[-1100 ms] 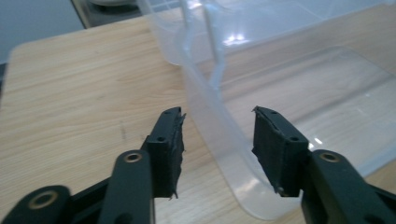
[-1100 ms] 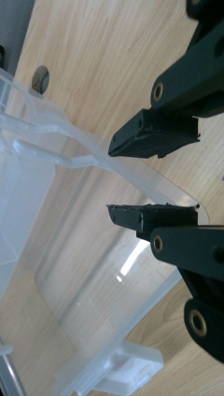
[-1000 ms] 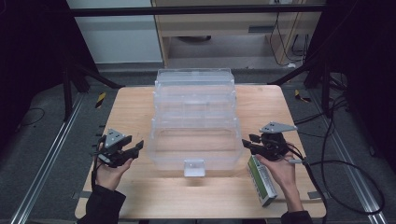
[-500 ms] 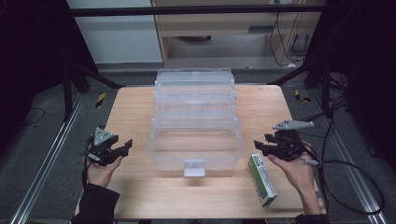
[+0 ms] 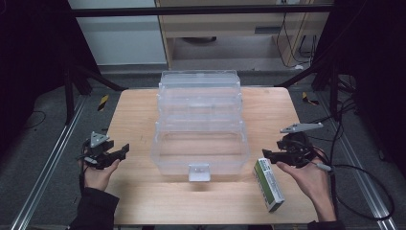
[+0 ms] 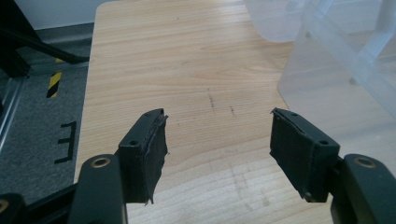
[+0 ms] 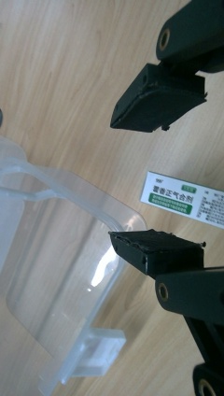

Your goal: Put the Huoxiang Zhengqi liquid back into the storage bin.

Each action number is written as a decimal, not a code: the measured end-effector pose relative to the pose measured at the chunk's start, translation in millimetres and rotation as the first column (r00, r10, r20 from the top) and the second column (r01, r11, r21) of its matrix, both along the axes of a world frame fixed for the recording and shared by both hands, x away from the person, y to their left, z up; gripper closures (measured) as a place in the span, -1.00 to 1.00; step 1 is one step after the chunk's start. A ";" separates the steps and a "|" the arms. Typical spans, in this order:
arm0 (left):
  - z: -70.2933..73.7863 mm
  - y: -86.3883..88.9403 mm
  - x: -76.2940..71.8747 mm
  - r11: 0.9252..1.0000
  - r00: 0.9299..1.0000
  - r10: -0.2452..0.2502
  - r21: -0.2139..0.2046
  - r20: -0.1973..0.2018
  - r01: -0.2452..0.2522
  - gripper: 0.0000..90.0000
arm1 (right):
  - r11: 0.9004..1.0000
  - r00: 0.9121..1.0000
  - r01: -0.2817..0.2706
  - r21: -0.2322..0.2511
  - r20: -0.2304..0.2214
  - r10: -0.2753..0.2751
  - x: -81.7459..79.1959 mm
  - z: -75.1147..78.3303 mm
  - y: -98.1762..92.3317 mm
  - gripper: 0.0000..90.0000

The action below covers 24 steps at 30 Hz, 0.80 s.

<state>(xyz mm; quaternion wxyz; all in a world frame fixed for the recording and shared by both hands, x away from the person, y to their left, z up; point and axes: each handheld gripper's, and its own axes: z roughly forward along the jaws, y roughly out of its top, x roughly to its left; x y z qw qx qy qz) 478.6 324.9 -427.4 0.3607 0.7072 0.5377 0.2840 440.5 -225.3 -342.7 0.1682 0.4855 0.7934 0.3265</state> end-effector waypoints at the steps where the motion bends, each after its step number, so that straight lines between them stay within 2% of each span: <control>1: -0.6 0.7 0.4 1.000 1.000 0.000 -0.002 -0.003 0.000 -0.22 | 1.000 1.000 0.001 -0.001 -0.011 -0.001 -0.7 -0.3 1.5 -0.13; 5: -1.9 2.2 1.5 1.000 1.000 0.003 -0.004 -0.010 -0.003 -0.23 | 1.000 0.999 0.000 -0.006 -0.051 0.000 -1.5 -1.1 6.7 -0.15; 13: -5.7 4.8 3.6 1.000 1.000 0.004 0.001 -0.025 -0.004 -0.24 | 0.999 0.995 -0.016 -0.037 -0.102 0.012 -2.1 -0.9 14.6 -0.13; 16: -7.0 6.3 4.6 1.000 0.999 0.007 0.002 -0.035 -0.007 -0.25 | 0.999 0.992 -0.007 -0.050 -0.124 0.000 -1.8 -0.7 16.3 -0.13; 24: -6.8 3.8 5.0 1.000 1.000 0.000 0.006 -0.031 0.001 -0.26 | 0.996 0.986 -0.023 -0.092 -0.168 0.007 -6.2 -8.2 20.7 -0.12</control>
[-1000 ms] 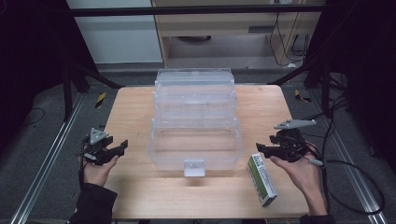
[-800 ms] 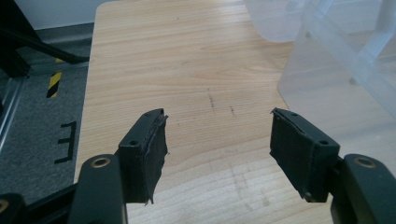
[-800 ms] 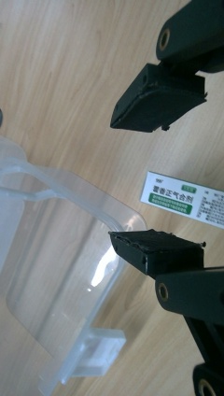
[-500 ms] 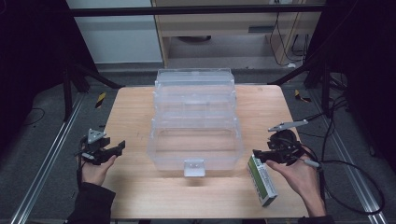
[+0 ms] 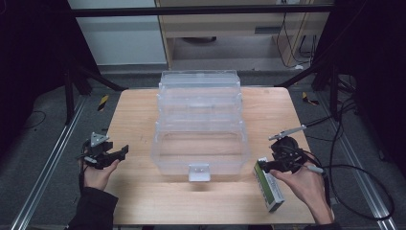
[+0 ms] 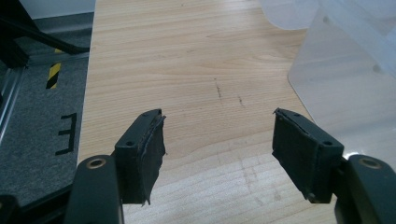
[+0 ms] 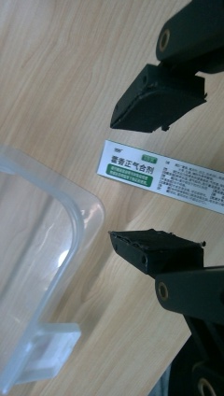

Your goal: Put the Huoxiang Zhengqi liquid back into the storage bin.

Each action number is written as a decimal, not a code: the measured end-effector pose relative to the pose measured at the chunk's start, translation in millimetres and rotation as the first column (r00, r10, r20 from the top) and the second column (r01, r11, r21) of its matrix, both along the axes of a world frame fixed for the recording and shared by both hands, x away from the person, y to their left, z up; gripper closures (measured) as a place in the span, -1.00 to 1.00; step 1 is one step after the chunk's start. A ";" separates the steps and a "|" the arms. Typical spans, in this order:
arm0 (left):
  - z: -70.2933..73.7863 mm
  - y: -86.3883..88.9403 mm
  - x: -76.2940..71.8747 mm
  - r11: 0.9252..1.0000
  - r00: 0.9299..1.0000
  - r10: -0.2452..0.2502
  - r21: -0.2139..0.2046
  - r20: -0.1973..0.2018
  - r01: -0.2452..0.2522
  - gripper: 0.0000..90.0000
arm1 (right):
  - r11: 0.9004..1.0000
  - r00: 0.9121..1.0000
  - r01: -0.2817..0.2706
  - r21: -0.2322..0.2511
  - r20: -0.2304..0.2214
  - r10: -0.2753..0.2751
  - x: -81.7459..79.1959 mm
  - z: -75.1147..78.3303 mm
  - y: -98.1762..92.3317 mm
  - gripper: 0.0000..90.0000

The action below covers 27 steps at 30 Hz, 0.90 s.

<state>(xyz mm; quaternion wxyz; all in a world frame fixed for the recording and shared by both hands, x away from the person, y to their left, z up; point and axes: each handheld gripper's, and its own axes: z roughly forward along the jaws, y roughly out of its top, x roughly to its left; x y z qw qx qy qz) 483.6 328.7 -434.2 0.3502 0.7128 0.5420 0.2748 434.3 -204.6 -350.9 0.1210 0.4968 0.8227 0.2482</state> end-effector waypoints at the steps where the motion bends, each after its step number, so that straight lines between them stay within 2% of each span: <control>1: -0.2 -0.2 0.3 1.000 1.000 0.000 0.001 -0.001 0.000 -0.26 | 1.000 1.000 0.002 -0.004 -0.008 -0.002 -0.5 -0.9 0.1 -0.11; 7: -0.5 -1.9 0.9 1.000 1.000 0.001 0.014 -0.003 -0.001 -0.26 | 1.000 0.999 -0.003 -0.024 -0.034 0.002 -4.4 -6.8 -1.5 -0.09; 14: -1.0 -2.6 1.4 1.000 1.000 -0.004 0.013 -0.007 0.004 -0.27 | 0.999 0.996 0.000 -0.049 -0.093 -0.005 -7.8 -16.6 -0.4 -0.09; 27: -4.3 -2.9 2.7 1.000 1.000 -0.006 0.019 -0.020 0.006 -0.28 | 0.998 0.992 0.002 -0.055 -0.125 -0.009 -6.8 -22.3 -2.1 -0.03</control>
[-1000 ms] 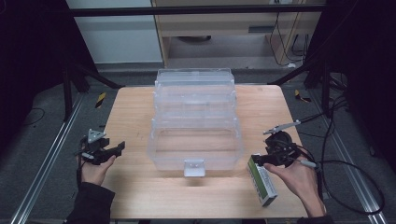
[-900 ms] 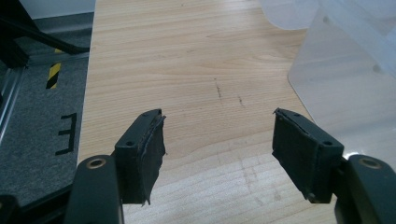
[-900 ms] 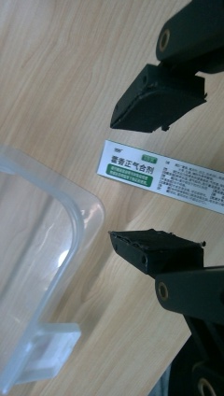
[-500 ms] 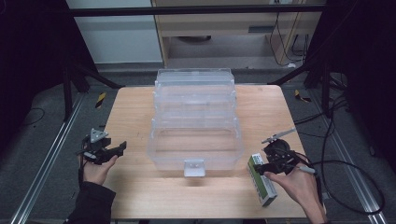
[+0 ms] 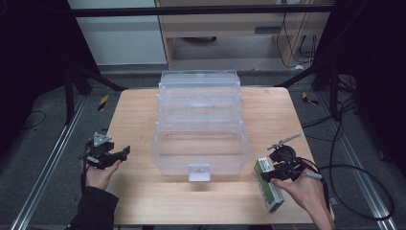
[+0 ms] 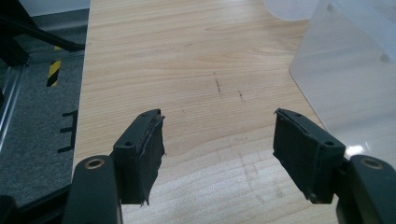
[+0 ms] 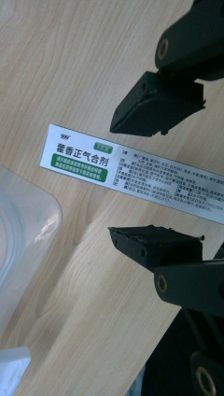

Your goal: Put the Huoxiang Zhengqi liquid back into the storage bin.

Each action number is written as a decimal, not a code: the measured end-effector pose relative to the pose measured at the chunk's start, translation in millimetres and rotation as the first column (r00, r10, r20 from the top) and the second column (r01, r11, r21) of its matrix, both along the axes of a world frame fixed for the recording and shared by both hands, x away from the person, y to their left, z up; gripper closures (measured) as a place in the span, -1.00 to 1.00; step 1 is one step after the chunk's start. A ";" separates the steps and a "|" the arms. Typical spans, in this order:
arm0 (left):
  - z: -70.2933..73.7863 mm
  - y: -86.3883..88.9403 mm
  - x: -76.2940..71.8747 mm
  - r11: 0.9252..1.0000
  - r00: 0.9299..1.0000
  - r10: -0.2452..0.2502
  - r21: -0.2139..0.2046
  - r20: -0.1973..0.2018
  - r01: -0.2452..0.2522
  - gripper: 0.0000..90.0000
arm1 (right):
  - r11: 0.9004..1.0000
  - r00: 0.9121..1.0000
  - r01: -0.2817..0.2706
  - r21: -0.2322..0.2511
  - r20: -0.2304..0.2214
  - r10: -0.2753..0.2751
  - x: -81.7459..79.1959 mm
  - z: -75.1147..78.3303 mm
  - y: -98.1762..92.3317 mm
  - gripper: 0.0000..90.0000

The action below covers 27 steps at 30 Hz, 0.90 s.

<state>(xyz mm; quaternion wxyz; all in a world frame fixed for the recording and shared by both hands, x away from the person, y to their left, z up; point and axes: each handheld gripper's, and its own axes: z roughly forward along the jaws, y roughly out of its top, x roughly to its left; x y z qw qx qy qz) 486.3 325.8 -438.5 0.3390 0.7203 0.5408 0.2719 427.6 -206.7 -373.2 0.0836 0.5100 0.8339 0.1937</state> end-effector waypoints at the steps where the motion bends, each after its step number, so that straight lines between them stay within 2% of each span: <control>1: -0.3 -0.2 0.1 1.000 1.000 0.000 0.000 0.000 0.000 -0.28 | 1.000 1.000 0.006 -0.004 -0.007 -0.006 -0.2 -1.1 -0.5 -0.02; 7: -1.0 -1.8 0.4 1.000 1.000 -0.005 0.003 -0.004 0.005 -0.28 | 1.000 0.999 0.023 -0.006 -0.024 -0.023 -2.3 -4.6 -3.2 0.02; 18: -2.5 -2.8 0.7 1.000 1.000 -0.010 0.011 -0.013 0.010 -0.29 | 1.000 0.999 0.008 -0.018 -0.051 -0.009 1.5 -13.8 -1.6 0.10; 27: -4.7 -3.4 1.6 1.000 1.000 -0.011 0.016 -0.022 0.011 -0.29 | 0.999 0.996 0.001 -0.052 -0.086 -0.006 6.5 -23.7 1.4 0.18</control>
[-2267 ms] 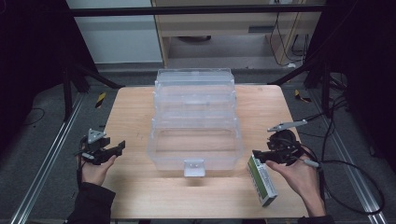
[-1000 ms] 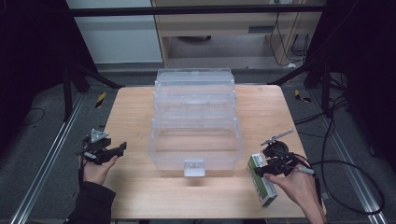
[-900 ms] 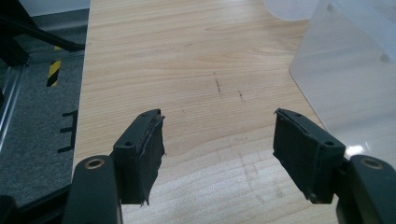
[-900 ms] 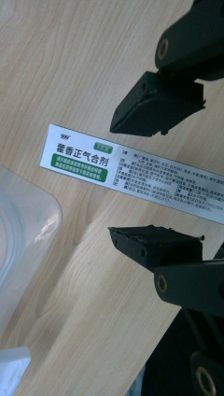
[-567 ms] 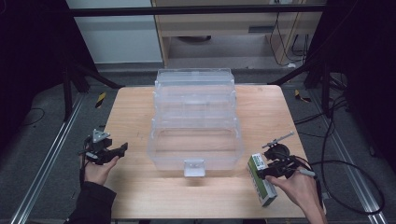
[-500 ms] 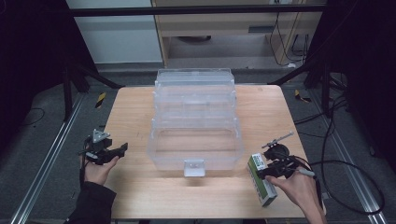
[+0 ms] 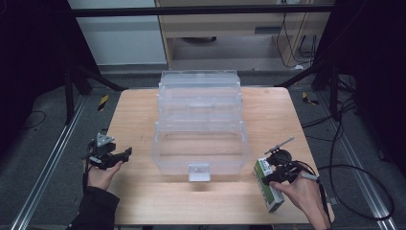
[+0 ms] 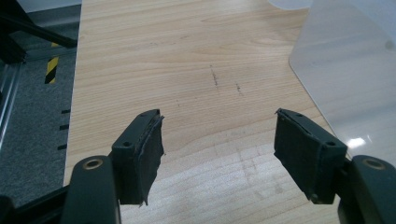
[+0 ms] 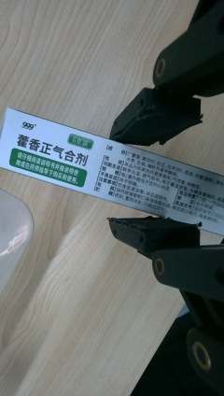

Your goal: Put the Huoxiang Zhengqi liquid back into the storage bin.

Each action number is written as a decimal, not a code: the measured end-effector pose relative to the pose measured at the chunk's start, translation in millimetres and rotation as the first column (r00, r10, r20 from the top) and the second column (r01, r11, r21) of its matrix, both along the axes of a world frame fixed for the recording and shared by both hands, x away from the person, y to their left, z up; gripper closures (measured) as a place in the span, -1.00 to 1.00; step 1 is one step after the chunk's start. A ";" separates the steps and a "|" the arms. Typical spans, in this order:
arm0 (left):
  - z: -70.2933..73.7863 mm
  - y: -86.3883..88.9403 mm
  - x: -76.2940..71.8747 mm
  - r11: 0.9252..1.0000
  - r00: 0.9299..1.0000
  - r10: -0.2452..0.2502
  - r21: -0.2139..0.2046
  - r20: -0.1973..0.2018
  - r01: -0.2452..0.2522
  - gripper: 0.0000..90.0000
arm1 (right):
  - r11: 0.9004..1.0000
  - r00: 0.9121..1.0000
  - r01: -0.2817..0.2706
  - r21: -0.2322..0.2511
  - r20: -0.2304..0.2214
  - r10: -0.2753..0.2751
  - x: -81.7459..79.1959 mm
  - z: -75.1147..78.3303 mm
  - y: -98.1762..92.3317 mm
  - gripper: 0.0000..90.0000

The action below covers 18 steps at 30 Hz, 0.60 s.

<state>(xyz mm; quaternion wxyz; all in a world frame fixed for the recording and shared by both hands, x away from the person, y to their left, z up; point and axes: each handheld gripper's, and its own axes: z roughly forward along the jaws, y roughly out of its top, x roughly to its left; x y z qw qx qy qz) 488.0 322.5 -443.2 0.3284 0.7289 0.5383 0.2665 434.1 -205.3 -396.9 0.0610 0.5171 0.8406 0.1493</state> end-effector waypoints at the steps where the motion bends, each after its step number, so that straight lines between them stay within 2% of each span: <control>1: -0.1 0.0 0.0 1.000 1.000 0.000 0.000 0.000 0.000 -0.29 | 1.000 1.000 -0.007 -0.009 0.000 0.007 1.0 -1.0 -0.2 0.19; 6: -0.4 -0.8 0.1 1.000 1.000 -0.003 0.001 -0.003 0.003 -0.30 | 1.000 1.000 0.002 -0.020 -0.015 -0.002 2.8 -0.7 1.6 0.23; 10: -0.9 -1.3 0.2 1.000 1.000 -0.003 0.002 -0.005 0.003 -0.30 | 0.999 1.000 -0.011 -0.046 -0.012 0.010 4.8 1.7 1.7 0.39; 18: -1.8 -1.1 0.5 1.000 1.000 -0.005 0.004 -0.011 0.005 -0.30 | 0.997 0.999 -0.043 -0.065 -0.030 0.041 7.9 2.2 1.9 0.38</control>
